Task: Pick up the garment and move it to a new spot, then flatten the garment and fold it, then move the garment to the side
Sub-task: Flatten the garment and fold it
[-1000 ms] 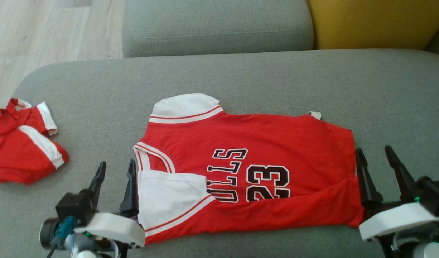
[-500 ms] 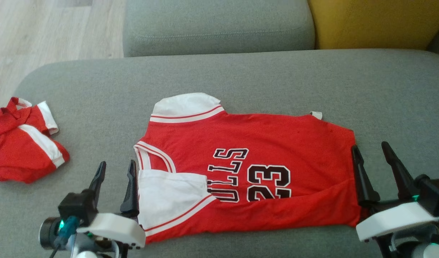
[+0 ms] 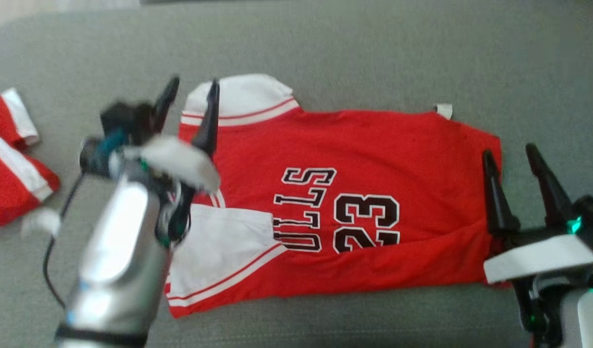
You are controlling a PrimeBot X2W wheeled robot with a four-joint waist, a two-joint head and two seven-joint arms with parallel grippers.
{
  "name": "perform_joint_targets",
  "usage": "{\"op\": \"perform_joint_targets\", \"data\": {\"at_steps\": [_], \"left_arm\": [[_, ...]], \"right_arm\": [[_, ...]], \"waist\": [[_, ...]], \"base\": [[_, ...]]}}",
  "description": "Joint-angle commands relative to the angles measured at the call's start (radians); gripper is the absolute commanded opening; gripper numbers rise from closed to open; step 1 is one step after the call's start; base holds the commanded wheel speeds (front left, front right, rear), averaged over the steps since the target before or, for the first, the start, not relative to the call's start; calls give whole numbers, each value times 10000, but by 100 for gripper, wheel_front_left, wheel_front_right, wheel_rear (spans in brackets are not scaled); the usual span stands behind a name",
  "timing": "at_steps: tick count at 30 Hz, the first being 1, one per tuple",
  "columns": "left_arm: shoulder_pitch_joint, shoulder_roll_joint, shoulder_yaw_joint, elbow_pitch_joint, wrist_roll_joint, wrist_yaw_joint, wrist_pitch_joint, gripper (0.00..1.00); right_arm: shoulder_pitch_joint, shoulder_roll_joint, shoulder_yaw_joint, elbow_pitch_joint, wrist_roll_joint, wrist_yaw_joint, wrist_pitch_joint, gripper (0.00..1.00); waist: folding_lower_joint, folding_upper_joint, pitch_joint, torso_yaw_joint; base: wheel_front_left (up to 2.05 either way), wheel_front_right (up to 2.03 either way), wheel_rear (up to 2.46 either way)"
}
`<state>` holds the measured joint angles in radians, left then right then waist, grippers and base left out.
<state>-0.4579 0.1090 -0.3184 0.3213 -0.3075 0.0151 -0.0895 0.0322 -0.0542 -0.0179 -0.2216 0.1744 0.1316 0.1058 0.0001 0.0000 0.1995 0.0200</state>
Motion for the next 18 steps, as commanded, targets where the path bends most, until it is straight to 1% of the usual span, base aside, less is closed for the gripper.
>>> {"op": "perform_joint_targets", "data": {"at_steps": [1, 5, 9, 13, 18], "left_arm": [[-920, 82, 270, 158, -94, -118, 1, 100], [-2730, -106, 280, 2084, -248, -419, -27, 100], [-4100, -193, 274, 4048, -307, -623, -191, 100], [-4958, -234, 166, 5837, -335, -836, -257, 100], [-5455, -276, 90, 7613, -434, -963, -146, 100]], "right_arm": [[-467, -59, 209, -381, -79, -9, -63, 100], [-924, -51, 337, -291, -123, -9, -123, 100], [-1285, -47, 555, -130, -121, -9, -183, 100], [-1520, -40, 713, 72, -85, -9, -244, 100], [-1651, -32, 714, 316, -14, -9, -290, 100]], "waist": [[-1, 0, 793, -285], [-1, 0, 1463, -571], [-1, 0, 1969, -864], [-1, 0, 2287, -1087], [-1, 0, 2456, -1210]], "base": [[0, 0, 0], [0, 0, 0], [0, 0, 0], [0, 0, 0], [0, 0, 0]]}}
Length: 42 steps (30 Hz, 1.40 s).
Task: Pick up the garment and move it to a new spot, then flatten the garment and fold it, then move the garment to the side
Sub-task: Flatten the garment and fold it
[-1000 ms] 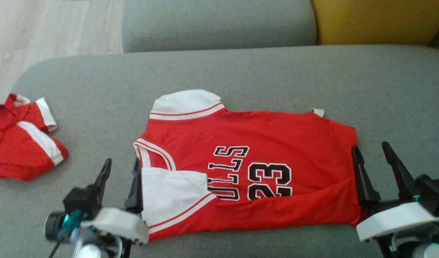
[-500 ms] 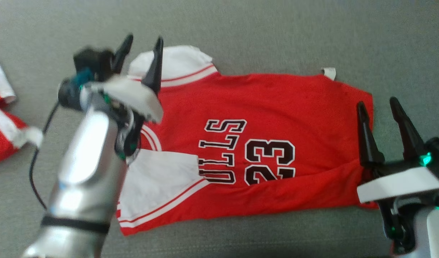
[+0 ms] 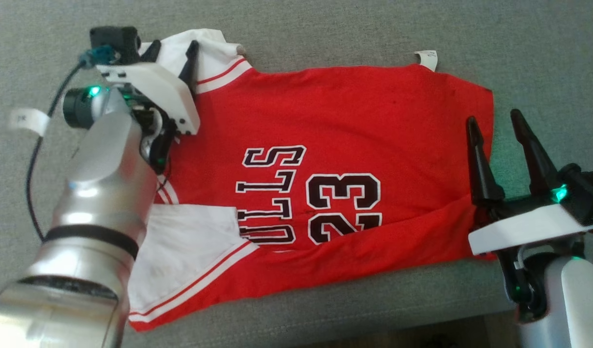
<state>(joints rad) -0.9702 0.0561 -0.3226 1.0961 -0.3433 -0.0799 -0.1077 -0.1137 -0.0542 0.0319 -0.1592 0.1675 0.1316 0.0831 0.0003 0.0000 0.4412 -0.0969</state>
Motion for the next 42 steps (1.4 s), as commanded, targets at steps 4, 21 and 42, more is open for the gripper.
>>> {"op": "perform_joint_targets", "data": {"at_steps": [4, 21, 42], "left_arm": [[-516, 177, 20, 750, -163, -139, 145, 5], [-974, -37, -573, 1209, -257, -332, -1409, 0], [-694, -57, -1583, 432, -1475, -464, -1536, 0]], "right_arm": [[-258, -42, 53, -180, 98, -9, -71, 100], [-3204, -1617, -385, 2931, 1079, -9, 889, 100], [-5217, -2888, 2986, 6695, 2972, -9, 2052, 0]], "waist": [[-3, 0, 18, -22], [-3, 0, -329, 530], [-3, 0, -419, 1046]], "base": [[0, 0, 0], [0, 0, 0], [0, 0, 0]]}}
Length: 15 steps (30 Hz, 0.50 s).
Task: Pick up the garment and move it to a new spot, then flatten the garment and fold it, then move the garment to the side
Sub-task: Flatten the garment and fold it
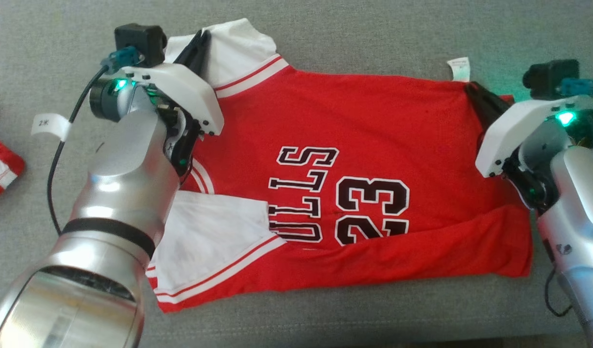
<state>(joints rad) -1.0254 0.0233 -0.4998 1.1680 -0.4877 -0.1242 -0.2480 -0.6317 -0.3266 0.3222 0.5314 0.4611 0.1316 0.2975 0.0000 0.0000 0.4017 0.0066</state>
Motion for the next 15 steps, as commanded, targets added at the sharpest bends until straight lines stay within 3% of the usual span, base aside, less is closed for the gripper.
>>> {"op": "perform_joint_targets", "data": {"at_steps": [1, 7, 15], "left_arm": [[-130, 270, 225, -399, -40, 12, -133, 0], [315, 381, 658, -1609, 122, 267, -135, 0], [1576, 611, 1422, -3855, 616, 511, -136, 0]], "right_arm": [[-83, -200, 19, -226, 33, -9, -324, 0], [-56, -206, -484, -569, -89, -9, -1494, 0], [687, -100, -948, -1247, -143, -9, -1793, 0]], "waist": [[0, 0, -60, 30], [0, 0, -368, 112], [0, 0, -684, 195]], "base": [[0, 0, 0], [0, 0, 0], [0, 0, 0]]}}
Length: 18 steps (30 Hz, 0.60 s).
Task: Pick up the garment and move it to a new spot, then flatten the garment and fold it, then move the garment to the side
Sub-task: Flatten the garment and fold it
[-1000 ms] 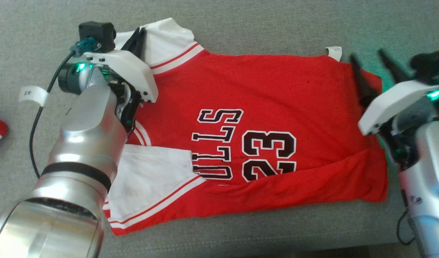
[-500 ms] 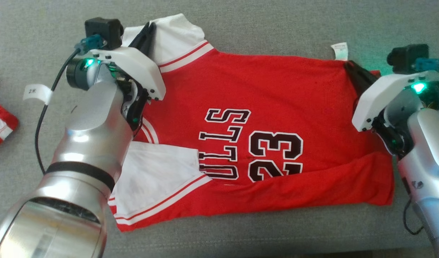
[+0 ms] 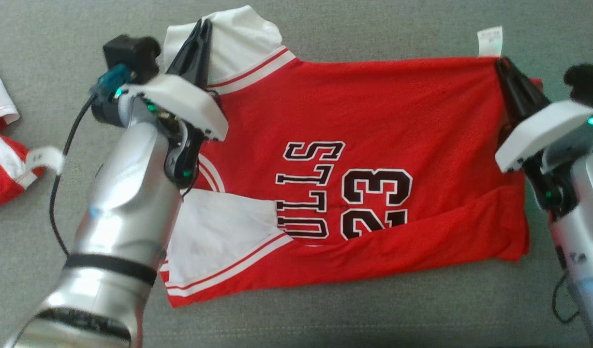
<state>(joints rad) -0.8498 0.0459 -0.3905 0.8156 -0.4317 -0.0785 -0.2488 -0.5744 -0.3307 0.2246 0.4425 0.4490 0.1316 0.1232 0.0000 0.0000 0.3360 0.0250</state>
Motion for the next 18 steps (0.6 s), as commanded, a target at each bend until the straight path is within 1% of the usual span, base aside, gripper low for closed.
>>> {"op": "perform_joint_targets", "data": {"at_steps": [1, 6, 11, 13, 14, 18], "left_arm": [[26, 403, 441, -675, 128, 86, -129, 0], [1408, 428, 864, -2651, 500, 168, -129, 0], [3261, 498, 845, -4613, 877, 314, -129, 0], [4061, 540, 705, -5164, 907, 352, -126, 0], [4061, 540, 705, -5164, 907, 352, -126, 0], [5465, 648, 564, -6071, 867, 650, 103, 0]], "right_arm": [[249, -48, -9, -475, 8, -9, -70, 0], [1226, 141, -436, -1194, 453, -9, -102, 0], [2481, 297, -785, -1872, 563, -9, 256, 0], [2882, 396, -949, -2054, 475, -9, 366, 0], [2882, 396, -949, -2054, 475, -9, 366, 0], [3440, 581, -1216, -2287, 200, -9, 469, 0]], "waist": [[0, 0, -71, 24], [0, 0, -309, 110], [0, 0, -484, 150], [0, 0, -510, 154], [0, 0, -510, 154], [0, 0, -533, 157]], "base": [[0, 0, 0], [0, 0, 0], [0, 0, 0], [0, 0, 0], [0, 0, 0], [0, 0, 0]]}}
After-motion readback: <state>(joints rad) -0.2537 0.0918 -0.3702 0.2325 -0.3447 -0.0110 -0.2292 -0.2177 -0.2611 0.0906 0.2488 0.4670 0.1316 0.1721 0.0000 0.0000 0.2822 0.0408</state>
